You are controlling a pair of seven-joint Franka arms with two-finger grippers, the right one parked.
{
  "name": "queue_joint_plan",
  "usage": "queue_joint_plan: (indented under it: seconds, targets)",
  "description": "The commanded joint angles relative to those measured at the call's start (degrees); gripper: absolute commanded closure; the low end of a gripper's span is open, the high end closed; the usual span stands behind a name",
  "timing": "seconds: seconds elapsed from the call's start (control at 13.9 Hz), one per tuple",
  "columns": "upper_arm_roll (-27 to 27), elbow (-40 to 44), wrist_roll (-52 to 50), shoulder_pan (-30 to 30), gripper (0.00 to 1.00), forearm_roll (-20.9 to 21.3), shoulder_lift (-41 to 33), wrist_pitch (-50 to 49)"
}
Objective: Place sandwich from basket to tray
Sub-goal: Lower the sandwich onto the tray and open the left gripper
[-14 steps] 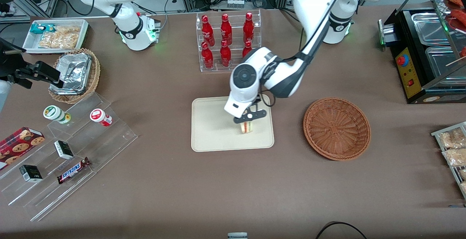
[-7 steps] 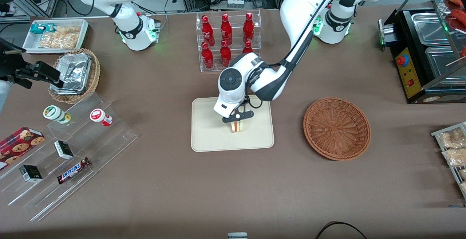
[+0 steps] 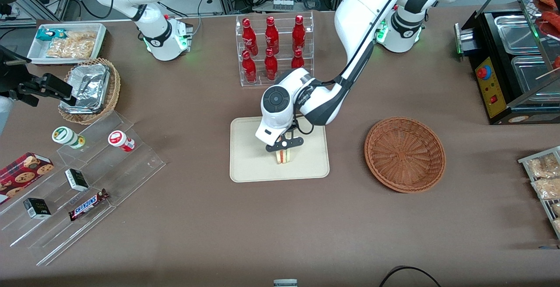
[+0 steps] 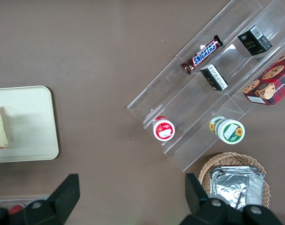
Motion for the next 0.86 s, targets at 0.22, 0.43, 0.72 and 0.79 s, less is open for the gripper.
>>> queue_joint_plan:
  seconds: [0.22,0.43,0.72,0.79]
  targets:
    - [0.5,1.6,-2.5,-0.3,0.00,0.2,-0.1,1.0]
    - [0.5,1.3,-2.5,-0.3,0.00,0.7,-3.9,-2.7]
    - [3.3,1.2,-0.7,1.5,0.00,0.5,-9.4,-13.0]
    - [3.3,1.3,0.7,2.4,0.00,0.5,-10.6,-15.5]
